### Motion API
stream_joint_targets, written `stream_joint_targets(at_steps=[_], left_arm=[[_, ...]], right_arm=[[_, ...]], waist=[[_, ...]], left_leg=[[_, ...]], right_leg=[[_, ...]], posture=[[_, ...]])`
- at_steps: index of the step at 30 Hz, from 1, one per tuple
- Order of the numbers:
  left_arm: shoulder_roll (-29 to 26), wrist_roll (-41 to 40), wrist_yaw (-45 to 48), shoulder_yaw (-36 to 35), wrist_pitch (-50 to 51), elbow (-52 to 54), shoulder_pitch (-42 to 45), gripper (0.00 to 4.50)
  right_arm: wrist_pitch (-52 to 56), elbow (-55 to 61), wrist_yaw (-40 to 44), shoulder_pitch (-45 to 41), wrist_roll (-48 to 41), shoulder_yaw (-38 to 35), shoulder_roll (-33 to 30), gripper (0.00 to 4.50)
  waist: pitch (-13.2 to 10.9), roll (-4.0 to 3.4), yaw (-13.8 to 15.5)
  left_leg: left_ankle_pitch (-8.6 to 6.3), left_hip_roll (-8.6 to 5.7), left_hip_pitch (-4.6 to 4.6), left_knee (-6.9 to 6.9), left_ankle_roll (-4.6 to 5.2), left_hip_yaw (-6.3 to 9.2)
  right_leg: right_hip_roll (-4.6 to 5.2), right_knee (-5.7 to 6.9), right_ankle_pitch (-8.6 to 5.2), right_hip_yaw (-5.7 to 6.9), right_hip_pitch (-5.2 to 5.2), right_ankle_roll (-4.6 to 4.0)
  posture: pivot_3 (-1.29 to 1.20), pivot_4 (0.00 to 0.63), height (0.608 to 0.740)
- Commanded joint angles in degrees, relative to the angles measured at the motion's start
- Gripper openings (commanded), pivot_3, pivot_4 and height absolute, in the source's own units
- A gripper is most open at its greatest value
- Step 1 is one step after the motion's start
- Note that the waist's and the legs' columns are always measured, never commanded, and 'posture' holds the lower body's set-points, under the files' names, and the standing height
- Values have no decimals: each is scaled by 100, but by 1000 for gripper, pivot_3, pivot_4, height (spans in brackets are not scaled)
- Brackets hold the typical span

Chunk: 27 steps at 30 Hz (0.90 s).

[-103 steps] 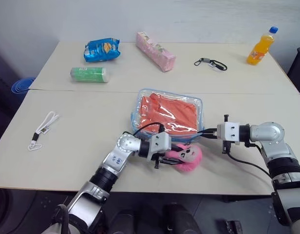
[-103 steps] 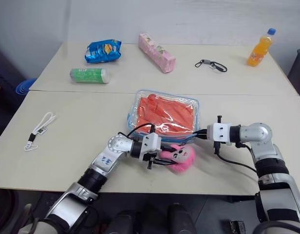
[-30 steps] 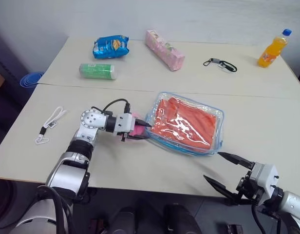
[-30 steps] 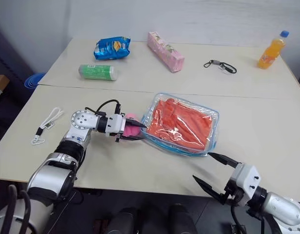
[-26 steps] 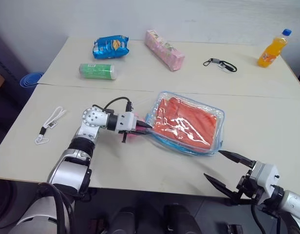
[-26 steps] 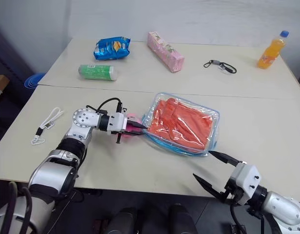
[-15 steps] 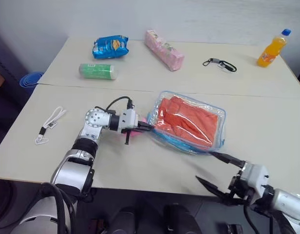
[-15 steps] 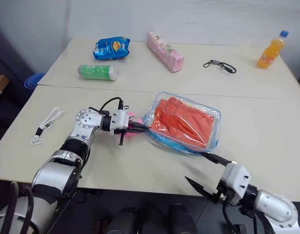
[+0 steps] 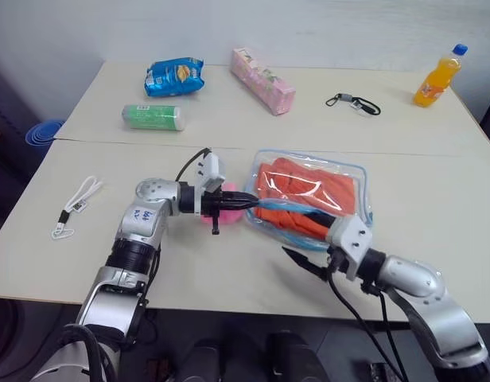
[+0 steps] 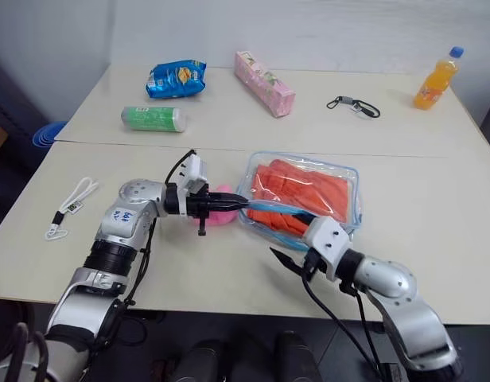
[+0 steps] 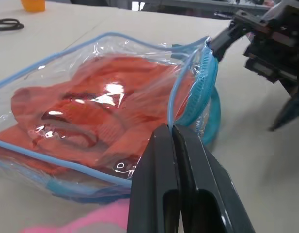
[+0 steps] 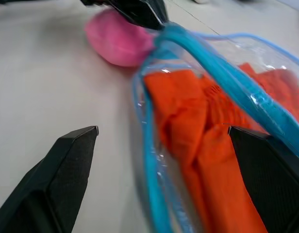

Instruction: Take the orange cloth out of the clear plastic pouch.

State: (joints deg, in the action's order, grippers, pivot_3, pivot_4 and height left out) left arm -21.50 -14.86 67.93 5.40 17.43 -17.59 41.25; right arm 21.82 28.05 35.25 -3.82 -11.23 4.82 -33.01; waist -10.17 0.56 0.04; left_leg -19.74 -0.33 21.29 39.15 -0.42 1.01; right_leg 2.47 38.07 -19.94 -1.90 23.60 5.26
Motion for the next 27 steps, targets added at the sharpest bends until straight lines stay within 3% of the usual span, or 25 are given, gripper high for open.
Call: stream_joint_targets(at_steps=[1,10,14,18,27], left_arm=[[-63,-128,-141,-12,222,450,-95,34],[-77,-170,-282,25,405,752,-254,34],[-100,-143,-323,48,422,816,-298,34],[-134,-116,-327,97,369,855,-340,34],[-142,-159,-368,124,324,866,-409,34]], right_arm=[[194,-206,-365,-273,294,134,201,4500],[553,-584,-941,-712,758,229,614,4500],[655,-467,-885,-665,449,67,839,4500],[1048,-186,-853,-538,-625,-532,1476,4500],[782,-388,-1023,-496,85,-316,1022,4500]], waist=[[0,0,-9],[0,0,-24],[0,0,-23],[1,-1,-28],[1,-1,-34]], left_leg=[[0,0,0,0,0,-1],[3,0,1,0,-5,-3],[3,0,0,0,-5,-3],[3,0,0,0,-5,-2],[2,-2,0,-1,-3,-2]], right_leg=[[0,0,0,-1,1,0],[-1,16,0,-2,11,0],[0,16,0,-2,10,0],[0,21,0,-1,10,0],[1,22,0,-1,11,0]], posture=[[0,150,740],[0,150,740],[0,150,740],[0,150,740],[0,150,740]])
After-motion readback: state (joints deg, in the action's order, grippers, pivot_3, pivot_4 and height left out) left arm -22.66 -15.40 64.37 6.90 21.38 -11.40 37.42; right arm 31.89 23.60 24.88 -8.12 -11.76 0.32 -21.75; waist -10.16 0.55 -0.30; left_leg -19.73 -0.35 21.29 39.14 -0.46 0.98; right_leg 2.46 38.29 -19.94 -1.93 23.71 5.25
